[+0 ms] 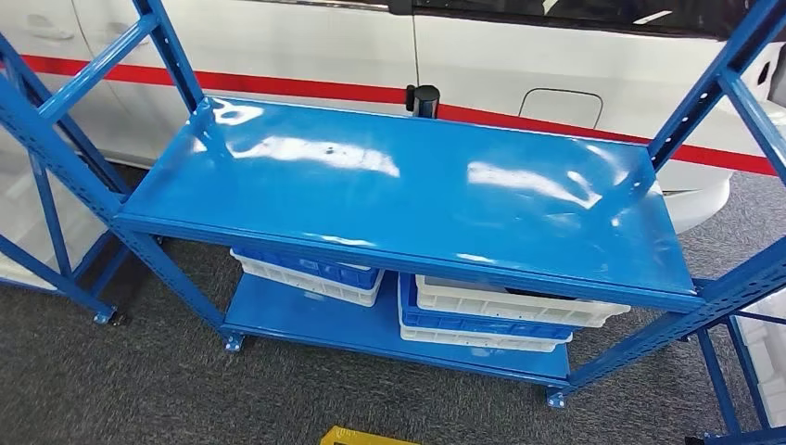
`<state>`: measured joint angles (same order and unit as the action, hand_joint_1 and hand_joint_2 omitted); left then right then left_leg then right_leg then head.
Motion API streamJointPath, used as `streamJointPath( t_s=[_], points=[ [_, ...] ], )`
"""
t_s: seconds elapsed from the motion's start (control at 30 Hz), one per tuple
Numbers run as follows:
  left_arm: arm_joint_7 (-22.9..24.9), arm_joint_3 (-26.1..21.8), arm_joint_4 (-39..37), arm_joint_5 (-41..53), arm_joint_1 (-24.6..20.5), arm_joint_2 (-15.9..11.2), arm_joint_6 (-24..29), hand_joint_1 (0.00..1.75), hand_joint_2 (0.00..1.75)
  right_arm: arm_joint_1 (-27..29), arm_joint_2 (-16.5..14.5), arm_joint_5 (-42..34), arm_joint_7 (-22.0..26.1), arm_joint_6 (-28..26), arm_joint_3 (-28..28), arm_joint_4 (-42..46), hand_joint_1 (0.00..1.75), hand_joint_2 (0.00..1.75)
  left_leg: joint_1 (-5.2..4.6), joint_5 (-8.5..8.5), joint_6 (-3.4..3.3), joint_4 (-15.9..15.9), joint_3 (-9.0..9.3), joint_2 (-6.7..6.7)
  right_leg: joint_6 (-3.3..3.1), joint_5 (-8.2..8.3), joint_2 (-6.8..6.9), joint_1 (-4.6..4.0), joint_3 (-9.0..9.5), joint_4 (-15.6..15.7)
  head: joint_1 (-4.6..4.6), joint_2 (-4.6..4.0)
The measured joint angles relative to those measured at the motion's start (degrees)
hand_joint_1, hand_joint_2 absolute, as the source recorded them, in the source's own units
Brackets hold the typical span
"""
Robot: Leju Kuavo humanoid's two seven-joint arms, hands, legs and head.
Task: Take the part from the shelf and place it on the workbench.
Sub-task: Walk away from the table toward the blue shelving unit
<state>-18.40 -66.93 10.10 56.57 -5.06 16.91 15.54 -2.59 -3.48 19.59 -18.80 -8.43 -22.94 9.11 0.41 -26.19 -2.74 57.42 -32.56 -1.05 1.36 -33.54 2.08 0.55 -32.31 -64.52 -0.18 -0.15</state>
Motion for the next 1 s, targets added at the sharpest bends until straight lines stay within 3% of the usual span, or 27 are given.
streamJointPath(
  t_s=[0.07,0.1,0.13,0.17,0.23,0.3,0.33,0.37,0.43,0.47,0.5,0.63,0.77,0.83,1.0],
  points=[
    [0.70,-0.01,0.00,0.04,-0.04,0.05,1.14,0.00,0.87,0.23,0.04,-0.65,0.18,-0.85,0.19,0.00,0.00,1.75,0.08,0.04,-0.11,-0.01,-0.07,0.97,0.02,-2.72,-1.56,0.17,-3.98,-7.43,0.06,0.00],
    [1.28,-0.02,0.00,0.02,-0.02,0.07,1.89,0.00,1.31,0.35,0.08,-0.96,0.39,-1.26,0.34,-0.01,0.00,1.75,0.10,0.01,-0.07,0.01,-0.06,1.45,0.36,-3.03,-1.75,0.26,-5.27,-9.46,0.07,0.00],
    [1.94,-0.04,0.00,0.00,0.00,0.09,2.71,0.00,1.75,0.48,0.14,-1.23,0.63,-1.58,0.52,-0.01,0.00,1.75,0.15,-0.05,0.01,0.04,-0.01,1.91,0.93,-2.33,-1.81,0.38,-5.60,-9.33,0.06,0.00],
    [2.61,-0.06,0.00,0.05,0.01,0.10,3.54,0.00,1.75,0.58,0.21,-1.47,0.84,-1.81,0.72,-0.02,0.00,1.75,0.22,-0.14,0.15,0.08,0.11,2.31,1.64,-0.71,-1.82,0.57,-4.80,-6.87,0.07,0.00],
    [3.95,-0.06,0.00,0.29,0.01,0.10,4.98,0.00,1.75,0.62,0.32,-1.74,0.93,-2.07,1.10,-0.01,0.00,1.75,0.22,-0.47,0.67,0.27,0.38,2.85,2.73,3.16,-1.88,1.00,-1.56,1.21,0.14,0.00],
    [5.29,0.03,0.03,0.58,0.01,0.01,6.00,0.00,1.75,0.59,0.31,-1.99,0.77,-2.20,1.49,0.00,0.00,1.75,-0.04,-0.97,1.29,0.57,0.50,3.08,2.23,5.20,-2.02,1.14,0.43,5.97,0.13,0.00],
    [5.85,0.34,0.08,0.55,0.04,-0.18,6.31,0.00,1.75,0.62,0.28,-2.20,0.70,-2.21,1.74,0.00,0.00,1.75,-0.16,-1.16,1.07,0.71,0.49,3.10,1.70,5.45,-2.07,1.08,0.65,6.47,0.12,0.00],
    [6.37,0.95,0.16,0.27,0.12,-0.46,6.48,0.00,1.75,0.68,0.28,-2.47,0.71,-2.20,2.08,0.01,0.00,1.31,-0.16,-1.22,0.59,0.73,0.48,3.11,1.27,5.58,-2.10,1.06,0.76,6.54,0.03,0.00],
    [7.17,3.12,0.40,-1.36,0.40,-1.19,6.19,0.00,0.87,1.03,0.30,-3.15,0.98,-2.01,2.96,0.14,0.00,0.44,-0.02,-1.13,-0.49,0.65,0.50,3.07,1.04,5.63,-2.11,0.87,0.86,6.55,0.00,0.00],
    [7.49,4.40,0.55,-2.50,0.59,-1.52,5.83,0.00,0.44,1.27,0.32,-3.54,1.25,-1.85,3.43,0.27,0.00,0.00,0.06,-1.08,-0.58,0.55,0.55,3.05,1.01,5.62,-2.13,0.74,0.87,6.55,0.00,0.00],
    [7.78,5.70,0.73,-3.72,0.82,-1.91,5.39,0.00,0.00,1.51,0.35,-3.91,1.59,-1.60,3.90,0.42,0.00,0.00,0.13,-1.05,-0.53,0.43,0.62,3.03,0.97,5.60,-2.15,0.62,0.87,6.54,0.00,0.00],
    [8.80,11.09,1.58,-8.86,1.94,-3.37,3.39,0.00,0.00,2.23,0.46,-5.41,3.17,-0.70,5.70,1.21,0.00,0.00,0.27,-0.93,-0.13,0.10,0.82,2.92,0.09,5.49,-2.17,0.35,0.87,6.52,0.00,0.00],
    [9.82,16.73,2.58,-14.03,3.15,-4.86,1.39,0.00,0.00,3.03,0.69,-6.94,4.86,0.27,7.50,2.26,0.00,0.00,0.56,-0.93,1.93,-0.14,0.93,2.92,-0.11,5.44,-2.16,0.09,0.83,6.46,0.02,0.00],
    [10.33,19.65,3.11,-16.66,3.75,-5.53,0.30,0.00,0.00,3.52,0.85,-7.72,5.70,0.75,8.41,2.81,0.00,0.00,0.64,-0.96,2.63,-0.19,0.95,2.92,-0.13,5.42,-2.16,-0.02,0.81,6.45,0.03,0.00],
    [11.66,27.31,4.45,-23.47,5.40,-7.28,-2.34,0.00,0.00,4.71,1.21,-9.73,7.90,2.01,10.70,4.28,0.00,0.00,0.34,-1.00,2.78,-0.18,0.96,2.91,-0.13,5.41,-2.16,0.04,0.76,6.45,0.06,0.00]
  ],
)
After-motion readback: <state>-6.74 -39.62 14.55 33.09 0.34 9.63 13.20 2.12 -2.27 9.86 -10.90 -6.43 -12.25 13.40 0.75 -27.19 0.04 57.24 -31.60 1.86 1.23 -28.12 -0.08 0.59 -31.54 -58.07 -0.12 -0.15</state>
